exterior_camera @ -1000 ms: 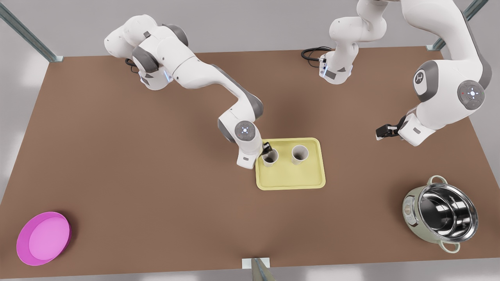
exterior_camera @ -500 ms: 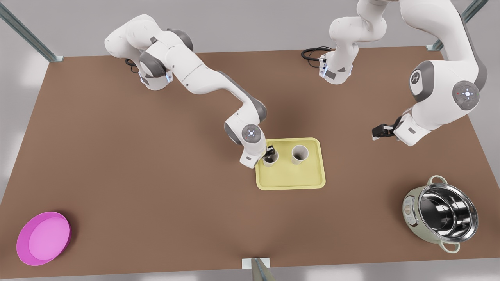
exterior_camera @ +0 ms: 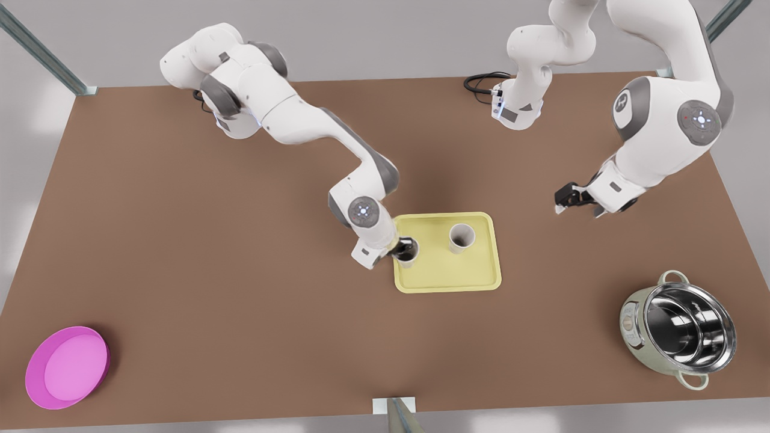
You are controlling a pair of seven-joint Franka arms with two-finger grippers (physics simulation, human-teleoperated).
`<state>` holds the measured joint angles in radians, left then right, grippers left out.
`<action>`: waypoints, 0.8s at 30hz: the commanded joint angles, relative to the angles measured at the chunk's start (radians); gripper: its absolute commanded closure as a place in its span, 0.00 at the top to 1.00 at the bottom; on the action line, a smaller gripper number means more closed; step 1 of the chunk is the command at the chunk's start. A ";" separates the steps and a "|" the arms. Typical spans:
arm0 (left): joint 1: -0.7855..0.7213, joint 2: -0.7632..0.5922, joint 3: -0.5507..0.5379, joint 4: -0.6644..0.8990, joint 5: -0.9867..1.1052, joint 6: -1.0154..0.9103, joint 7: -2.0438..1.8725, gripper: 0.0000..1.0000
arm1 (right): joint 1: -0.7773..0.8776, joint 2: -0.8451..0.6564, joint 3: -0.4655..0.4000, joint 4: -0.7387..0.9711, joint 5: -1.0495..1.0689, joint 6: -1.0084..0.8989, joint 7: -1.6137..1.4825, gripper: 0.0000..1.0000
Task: Use the left arm to pick up the white IKEA cup from the tray and place it on the middle-left position; use the right arm to pick up the white IKEA cup from the tray and place it on the middle-right position
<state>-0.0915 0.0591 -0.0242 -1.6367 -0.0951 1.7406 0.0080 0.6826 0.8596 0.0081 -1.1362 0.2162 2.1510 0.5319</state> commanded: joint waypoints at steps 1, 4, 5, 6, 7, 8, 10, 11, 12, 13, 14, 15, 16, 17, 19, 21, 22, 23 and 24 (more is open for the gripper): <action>0.012 -0.009 0.010 0.052 -0.003 -0.053 -0.006 1.00 | -0.050 -0.034 0.000 0.000 -0.009 -0.068 0.051 0.02; 0.019 0.007 0.018 0.031 0.003 -0.096 -0.014 1.00 | -0.201 -0.051 -0.007 -0.003 -0.027 -0.186 -0.260 0.02; -0.004 0.024 0.001 0.041 0.001 -0.096 -0.023 1.00 | -0.225 -0.051 -0.037 -0.007 -0.067 -0.201 -0.395 0.02; -0.037 0.048 -0.010 0.043 0.003 -0.082 -0.023 1.00 | -0.261 -0.051 -0.040 -0.011 -0.075 -0.212 -0.487 0.02; -0.085 0.080 -0.011 0.043 0.008 -0.049 -0.026 1.00 | -0.305 -0.056 -0.040 -0.019 -0.086 -0.214 -0.634 0.01; -0.080 0.073 -0.005 0.044 0.008 -0.047 -0.063 1.00 | -0.339 -0.056 -0.040 -0.019 -0.090 -0.214 -0.729 0.01; -0.076 0.076 0.000 0.069 0.008 -0.036 -0.097 1.00 | -0.397 -0.054 -0.040 -0.019 -0.132 -0.212 -0.937 0.01; -0.082 0.074 -0.005 0.075 0.009 -0.036 -0.097 1.00 | -0.425 -0.054 -0.040 -0.019 -0.146 -0.209 -1.004 0.01; -0.102 0.079 -0.014 0.075 0.009 -0.036 -0.098 1.00 | -0.459 -0.051 -0.040 -0.019 -0.146 -0.201 -1.101 0.01; -0.106 0.091 -0.011 0.074 0.011 -0.033 -0.098 1.00 | -0.494 -0.044 -0.040 -0.019 -0.147 -0.195 -1.190 0.01; -0.106 0.165 -0.010 0.069 0.070 0.002 -0.102 1.00 | -0.521 -0.036 -0.040 -0.019 -0.147 -0.192 -1.270 0.01; -0.106 0.237 -0.010 0.057 0.071 0.037 -0.155 1.00 | -0.538 -0.033 -0.040 -0.019 -0.147 -0.192 -1.323 0.01; -0.111 0.229 -0.013 0.026 0.069 0.037 -0.158 1.00 | -0.557 -0.021 -0.040 -0.019 -0.161 -0.192 -1.382 0.01; -0.129 0.206 -0.014 -0.008 0.067 0.030 -0.164 1.00 | -0.571 -0.017 -0.040 -0.019 -0.175 -0.192 -1.408 0.01; -0.215 0.186 -0.014 -0.104 0.069 0.146 -0.293 1.00 | -0.601 -0.004 -0.040 -0.023 -0.172 -0.149 -1.466 0.01; -0.226 0.194 -0.013 -0.140 0.067 0.191 -0.326 1.00 | -0.618 0.010 -0.040 -0.033 -0.164 -0.142 -1.523 0.01; -0.226 0.197 -0.013 -0.164 0.060 0.224 -0.326 1.00 | -0.623 0.010 -0.039 -0.033 -0.164 -0.143 -1.527 0.02; -0.228 0.220 -0.013 -0.170 0.031 0.255 -0.330 1.00 | -0.623 0.010 -0.039 -0.034 -0.164 -0.143 -1.529 0.04; -0.229 0.238 -0.014 -0.169 0.031 0.278 -0.330 1.00 | -0.624 0.012 -0.037 -0.036 -0.164 -0.143 -1.538 0.04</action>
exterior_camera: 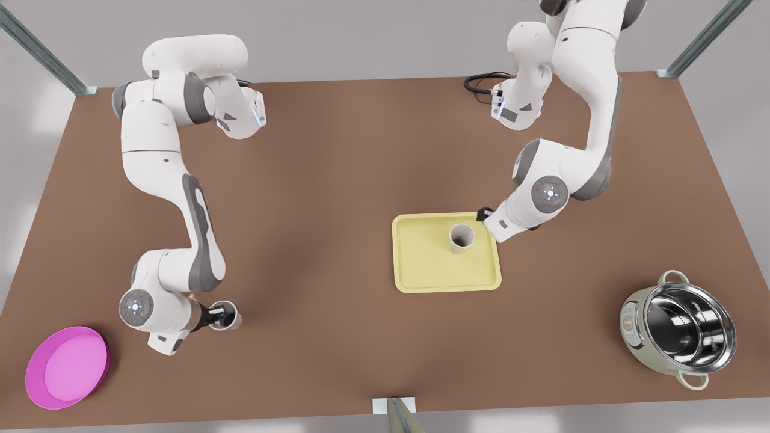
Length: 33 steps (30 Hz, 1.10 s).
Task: Use the left arm to pick up the white IKEA cup from the tray and place it on the middle-left position; use the right arm to pick up the white IKEA cup from the tray and place it on the middle-right position
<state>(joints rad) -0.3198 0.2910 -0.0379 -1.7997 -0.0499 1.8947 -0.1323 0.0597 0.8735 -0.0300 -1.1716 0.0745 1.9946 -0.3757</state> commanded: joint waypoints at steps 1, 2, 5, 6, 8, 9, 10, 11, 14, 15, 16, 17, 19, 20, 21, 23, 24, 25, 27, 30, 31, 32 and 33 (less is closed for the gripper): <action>-0.001 0.023 0.000 -0.003 -0.013 0.138 -0.190 1.00 | -0.008 0.004 0.002 -0.003 -0.021 0.013 -0.643 0.05; -0.021 0.039 0.000 -0.003 -0.013 0.159 -0.222 1.00 | -0.009 0.005 0.002 -0.003 -0.019 0.013 -0.643 0.13; -0.068 0.079 0.000 0.000 -0.005 0.193 -0.265 1.00 | -0.009 0.016 0.004 -0.005 -0.019 0.013 -0.641 0.79; -0.068 0.092 0.000 0.000 -0.005 0.202 -0.265 1.00 | -0.009 0.016 0.004 -0.005 -0.019 0.013 -0.641 1.00; -0.068 0.102 0.003 -0.006 -0.002 0.210 -0.263 1.00 | -0.009 0.016 0.004 -0.008 -0.019 0.012 -0.643 1.00; -0.064 0.100 0.007 -0.023 -0.002 0.210 -0.260 1.00 | -0.009 0.016 0.004 -0.005 -0.019 0.012 -0.643 1.00; -0.061 0.091 0.009 -0.046 -0.002 0.227 -0.257 1.00 | -0.009 0.015 0.004 -0.005 -0.019 0.009 -0.646 1.00; -0.061 0.088 0.009 -0.079 -0.001 0.274 -0.254 1.00 | -0.015 0.004 0.005 -0.003 -0.019 -0.003 -0.647 1.00; -0.059 0.096 0.009 -0.081 -0.001 0.279 -0.257 1.00 | -0.023 -0.042 0.010 -0.003 0.017 -0.097 -0.641 1.00; -0.059 0.100 0.009 -0.081 -0.001 0.279 -0.257 1.00 | -0.023 -0.088 0.007 0.000 0.034 -0.168 -0.628 1.00; -0.059 0.105 0.009 -0.081 -0.001 0.279 -0.260 1.00 | -0.023 -0.134 0.004 0.000 0.031 -0.232 -0.553 1.00; -0.059 0.106 0.009 -0.081 -0.001 0.279 -0.260 1.00 | -0.021 -0.189 0.007 0.000 0.019 -0.287 -0.437 1.00; -0.061 0.112 0.009 -0.086 -0.001 0.287 -0.262 1.00 | -0.018 -0.289 0.010 0.001 -0.022 -0.371 -0.122 1.00; -0.061 0.125 0.009 -0.087 -0.001 0.299 -0.262 1.00 | -0.020 -0.352 0.007 0.001 -0.025 -0.441 0.044 1.00; -0.062 0.140 0.009 -0.087 -0.001 0.320 -0.265 1.00 | -0.020 -0.424 0.007 0.000 -0.025 -0.565 0.135 1.00; -0.068 0.122 0.009 -0.124 -0.001 0.327 -0.277 1.00 | -0.023 -0.525 0.001 -0.034 -0.061 -0.642 0.175 1.00; -0.068 0.119 0.009 -0.133 -0.001 0.328 -0.277 1.00 | -0.021 -0.593 -0.001 -0.109 -0.062 -0.631 0.193 1.00; -0.068 0.126 0.009 -0.152 -0.001 0.372 -0.277 1.00 | -0.018 -0.622 0.002 -0.128 -0.062 -0.640 0.228 1.00; -0.068 0.135 0.009 -0.164 -0.001 0.400 -0.277 1.00 | -0.018 -0.622 0.002 -0.126 -0.070 -0.632 0.228 1.00; -0.070 0.154 0.009 -0.165 -0.001 0.429 -0.282 1.00 | -0.020 -0.608 0.002 -0.118 -0.084 -0.614 0.227 1.00; -0.070 0.157 0.009 -0.165 -0.001 0.437 -0.286 1.00 | -0.021 -0.607 0.001 -0.118 -0.078 -0.616 0.225 1.00; -0.076 0.163 0.009 -0.164 -0.001 0.454 -0.290 1.00 | -0.021 -0.607 0.001 -0.114 -0.082 -0.611 0.227 1.00; -0.084 0.174 0.009 -0.164 -0.001 0.474 -0.299 1.00 | -0.021 -0.604 -0.001 -0.111 -0.084 -0.609 0.227 1.00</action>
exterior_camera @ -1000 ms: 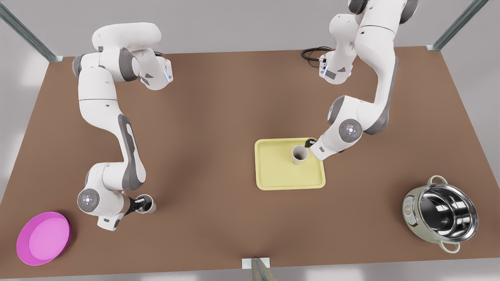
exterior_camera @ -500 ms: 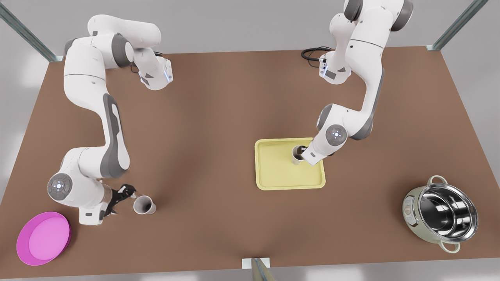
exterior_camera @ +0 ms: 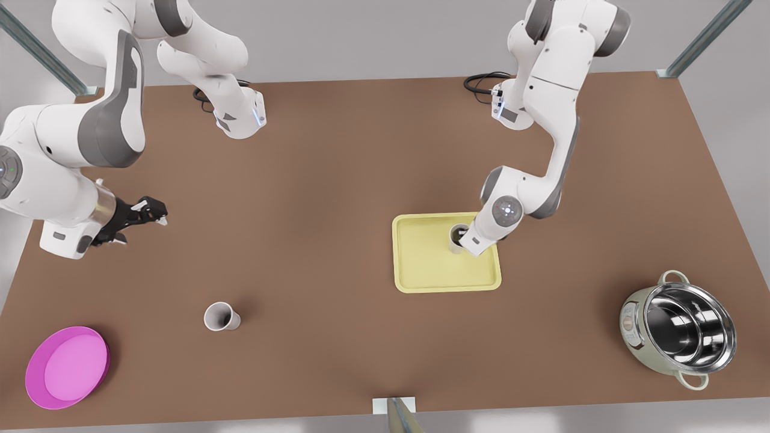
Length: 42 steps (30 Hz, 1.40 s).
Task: Use the left arm to pick up the white IKEA cup from the tray and place it on the middle-left position; use the right arm to pick up the white IKEA cup from the tray and place it on the middle-right position
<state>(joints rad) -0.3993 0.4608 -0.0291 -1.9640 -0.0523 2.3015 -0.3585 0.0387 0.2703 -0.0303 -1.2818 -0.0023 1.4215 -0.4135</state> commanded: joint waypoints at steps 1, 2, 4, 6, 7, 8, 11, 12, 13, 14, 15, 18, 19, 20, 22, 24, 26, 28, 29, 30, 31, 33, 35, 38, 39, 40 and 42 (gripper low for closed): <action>-0.004 0.010 0.000 0.001 0.002 0.075 -0.073 1.00 | 0.000 0.001 -0.002 0.012 -0.005 -0.030 0.265 1.00; -0.004 0.016 0.000 0.001 0.002 0.076 -0.073 1.00 | 0.000 0.009 -0.002 0.012 -0.005 -0.012 0.259 1.00; -0.004 0.022 0.000 0.002 0.002 0.093 -0.073 0.85 | -0.002 0.010 -0.006 0.013 -0.005 0.043 0.269 1.00; -0.006 0.022 0.000 0.004 0.002 0.095 -0.073 0.62 | -0.008 0.010 -0.003 0.013 -0.005 0.068 0.272 1.00; -0.006 0.022 0.000 0.005 0.002 0.095 -0.071 0.56 | -0.011 0.010 -0.017 0.027 -0.004 0.071 0.269 1.00; -0.010 0.022 0.000 0.007 0.002 0.093 -0.071 0.54 | -0.022 0.012 0.000 0.030 -0.004 0.069 0.271 1.00; -0.009 0.012 0.000 0.011 0.023 0.085 -0.066 0.50 | -0.022 0.017 0.000 0.032 -0.004 0.069 0.269 1.00; -0.009 0.007 0.001 0.014 0.023 0.084 -0.065 0.46 | -0.022 0.017 0.001 0.030 -0.002 0.068 0.269 1.00; -0.009 0.001 0.001 0.022 0.026 0.067 -0.062 0.45 | -0.022 0.017 0.001 0.030 -0.002 0.066 0.269 1.00; -0.009 -0.001 0.001 0.037 0.051 0.032 -0.065 0.45 | -0.020 0.017 0.003 0.030 -0.002 0.066 0.269 1.00; -0.009 -0.002 0.001 0.047 0.051 0.015 -0.063 0.45 | -0.019 0.018 0.004 0.030 -0.004 0.066 0.271 1.00; -0.009 -0.001 0.001 0.047 0.051 0.013 -0.063 0.23 | -0.019 0.032 0.007 0.030 -0.007 0.069 0.271 1.00; -0.007 0.001 0.001 0.047 0.051 0.013 -0.063 0.16 | -0.019 0.032 0.007 0.030 -0.007 0.069 0.271 1.00; -0.007 0.001 0.001 0.047 0.051 0.013 -0.062 0.15 | -0.019 0.032 0.007 0.030 -0.005 0.069 0.271 1.00; -0.007 -0.013 0.009 0.048 0.052 0.009 -0.060 0.16 | -0.019 0.032 0.007 0.030 -0.005 0.069 0.271 1.00; 0.005 -0.051 0.066 0.094 0.051 -0.114 0.048 0.16 | -0.017 0.038 0.009 0.030 -0.007 0.068 0.271 1.00; 0.069 -0.077 0.103 0.094 0.042 -0.113 0.176 0.16 | -0.017 0.038 0.009 0.030 -0.007 0.065 0.269 1.00; 0.163 -0.085 0.104 0.099 0.037 -0.099 0.289 0.16 | -0.019 0.040 0.007 0.032 -0.005 0.068 0.269 1.00; 0.204 -0.094 0.106 0.099 0.035 -0.086 0.334 0.16 | -0.017 0.040 0.007 0.032 -0.005 0.068 0.271 1.00; 0.246 -0.094 0.106 0.099 0.035 -0.056 0.384 0.16 | -0.017 0.040 0.007 0.030 -0.005 0.068 0.269 1.00; 0.287 -0.093 0.107 0.097 0.035 -0.016 0.424 0.16 | -0.016 0.044 0.010 0.030 -0.005 0.066 0.271 1.00; 0.329 -0.080 0.106 0.076 0.000 0.096 0.498 0.15 | -0.016 0.044 0.009 0.030 -0.004 0.065 0.266 1.00; 0.346 -0.070 0.107 0.068 0.000 0.162 0.498 0.15 | -0.017 0.046 0.010 0.030 -0.004 0.065 0.268 1.00; 0.347 -0.051 0.094 -0.004 -0.067 0.320 0.480 0.15 | -0.011 0.053 0.007 0.030 0.008 0.056 0.260 1.00; 0.343 -0.059 0.094 -0.047 -0.073 0.378 0.478 0.15 | -0.011 0.053 0.009 0.030 0.001 0.056 0.268 1.00; 0.341 -0.063 0.083 -0.087 -0.075 0.441 0.446 0.15 | -0.007 0.053 0.012 0.030 -0.004 0.057 0.271 1.00; 0.343 -0.071 0.074 -0.099 -0.075 0.441 0.428 0.15 | -0.007 0.055 0.013 0.030 -0.008 0.065 0.268 1.00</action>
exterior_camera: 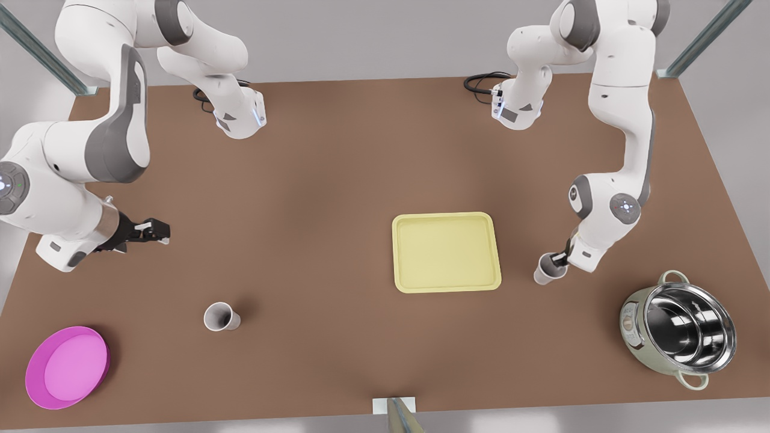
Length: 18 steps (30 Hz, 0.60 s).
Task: Use the left arm to pick up the white IKEA cup from the tray and place it on the middle-left position; use the right arm to pick up the white IKEA cup from the tray and place it on the middle-right position
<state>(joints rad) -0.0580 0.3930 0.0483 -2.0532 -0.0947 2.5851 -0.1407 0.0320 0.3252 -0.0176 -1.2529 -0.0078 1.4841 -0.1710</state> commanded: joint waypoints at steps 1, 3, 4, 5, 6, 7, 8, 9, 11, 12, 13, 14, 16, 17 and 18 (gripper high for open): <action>0.001 -0.003 -0.004 -0.010 -0.033 0.158 0.210 0.15 | 0.000 -0.002 0.001 0.000 -0.003 0.002 0.025 1.00; 0.001 0.000 -0.004 -0.010 -0.033 0.159 0.211 0.15 | -0.001 -0.002 -0.001 0.000 -0.003 -0.004 0.024 1.00; 0.001 0.001 -0.004 -0.010 -0.033 0.161 0.211 0.16 | -0.001 -0.002 -0.001 0.000 -0.003 -0.004 0.024 1.00; 0.003 0.001 -0.004 -0.010 -0.033 0.161 0.213 0.15 | -0.001 -0.002 -0.001 0.000 -0.003 -0.004 0.024 1.00; 0.003 0.000 -0.002 -0.010 -0.033 0.161 0.213 0.15 | -0.001 -0.002 -0.001 0.000 -0.003 -0.004 0.025 1.00; 0.003 0.001 -0.004 -0.007 -0.033 0.161 0.213 0.15 | -0.001 -0.002 -0.001 0.000 -0.003 -0.004 0.024 1.00; 0.004 0.001 -0.004 0.001 -0.071 0.147 0.213 0.15 | -0.001 -0.002 -0.001 0.000 -0.003 -0.004 0.024 1.00; 0.004 -0.002 -0.002 0.004 -0.077 0.084 0.213 0.15 | -0.001 -0.002 -0.001 0.000 -0.003 -0.004 0.024 1.00; 0.004 -0.010 -0.002 0.005 -0.077 0.004 0.214 0.15 | -0.001 -0.002 -0.001 0.000 -0.003 -0.004 0.024 1.00; 0.004 -0.008 -0.002 0.005 -0.077 0.003 0.217 0.15 | -0.001 -0.002 -0.001 0.000 -0.003 -0.005 0.024 1.00; 0.004 -0.008 -0.002 0.008 -0.077 -0.045 0.216 0.15 | -0.001 -0.002 -0.001 0.000 -0.003 -0.005 0.024 1.00; 0.004 -0.008 -0.002 0.008 -0.077 -0.060 0.216 0.15 | -0.001 -0.002 -0.001 0.000 -0.003 -0.005 0.024 1.00; 0.006 0.003 -0.002 0.008 -0.077 -0.068 0.216 0.15 | -0.001 -0.002 -0.001 0.000 -0.005 -0.005 0.024 1.00; 0.006 0.006 -0.002 0.008 -0.077 -0.086 0.217 0.15 | -0.001 -0.002 -0.001 0.000 -0.005 -0.005 0.022 1.00; 0.006 0.010 -0.002 0.008 -0.077 -0.086 0.217 0.15 | -0.001 -0.002 -0.001 0.000 -0.005 -0.005 0.022 1.00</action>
<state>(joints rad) -0.0525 0.4010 0.0465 -2.0458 -0.1583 2.5628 -0.0323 0.0307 0.3249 -0.0183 -1.2537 -0.0124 1.4799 -0.1560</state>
